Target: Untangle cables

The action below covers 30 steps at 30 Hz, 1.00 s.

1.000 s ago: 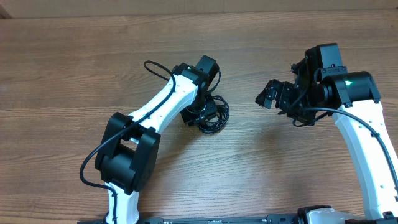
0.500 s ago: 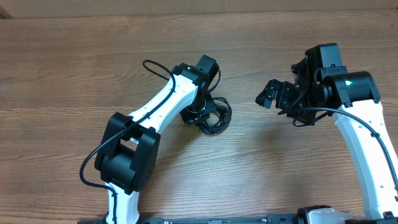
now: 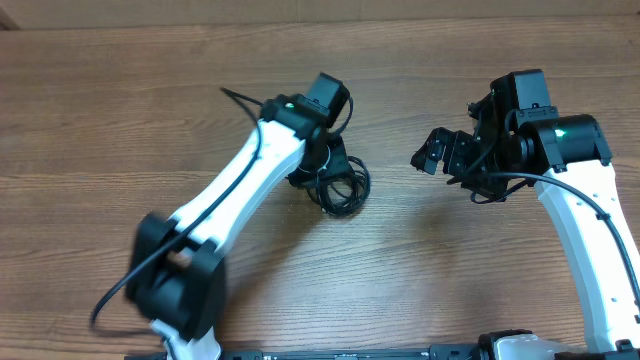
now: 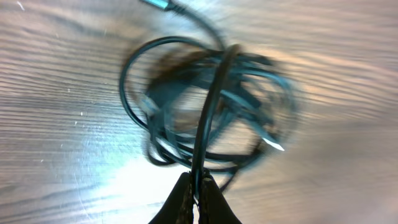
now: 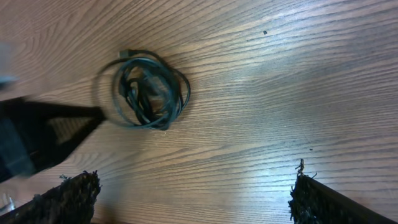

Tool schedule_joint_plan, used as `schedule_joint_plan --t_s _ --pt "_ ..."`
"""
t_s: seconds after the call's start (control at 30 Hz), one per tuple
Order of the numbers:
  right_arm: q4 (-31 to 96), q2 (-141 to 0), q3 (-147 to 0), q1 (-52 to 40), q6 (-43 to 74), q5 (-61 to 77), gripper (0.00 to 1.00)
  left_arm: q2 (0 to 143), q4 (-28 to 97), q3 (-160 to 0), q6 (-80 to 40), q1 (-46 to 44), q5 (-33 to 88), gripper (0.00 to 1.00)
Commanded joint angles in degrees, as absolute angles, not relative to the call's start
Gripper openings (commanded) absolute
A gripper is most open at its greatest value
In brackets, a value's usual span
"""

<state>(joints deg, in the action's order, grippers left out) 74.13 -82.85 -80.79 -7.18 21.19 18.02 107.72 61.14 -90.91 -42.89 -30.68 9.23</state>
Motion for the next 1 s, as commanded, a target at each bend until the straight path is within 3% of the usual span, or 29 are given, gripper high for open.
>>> schedule_joint_plan --t_s 0.0,0.53,0.57,0.63,0.67,0.77,0.97 --pt "73.8 -83.1 -81.3 -7.4 21.2 18.0 1.00 98.4 61.3 -93.2 -38.9 -30.7 9.9 0.04" --pt "75.4 -83.1 -81.3 -7.4 21.0 23.0 1.00 91.0 62.6 -93.1 -37.8 -30.7 9.3 0.04" --pt "75.5 -83.1 -81.3 -7.4 21.0 23.0 1.00 91.1 62.9 -93.1 -37.9 -30.7 8.2 0.07" --pt "75.4 -83.1 -81.3 -7.4 21.0 23.0 1.00 91.6 64.0 -93.0 -38.0 -30.7 7.1 0.28" --pt "75.3 -83.1 -81.3 -7.4 21.0 23.0 1.00 92.7 65.9 -93.0 -40.4 -30.9 7.1 0.54" --pt "74.8 -83.1 -81.3 -7.4 21.0 23.0 1.00 95.3 68.3 -92.5 -44.4 -31.8 7.0 0.61" --pt "74.0 -83.1 -81.3 -7.4 21.0 23.0 1.00 102.9 68.1 -91.0 -50.7 -32.8 6.9 0.62"
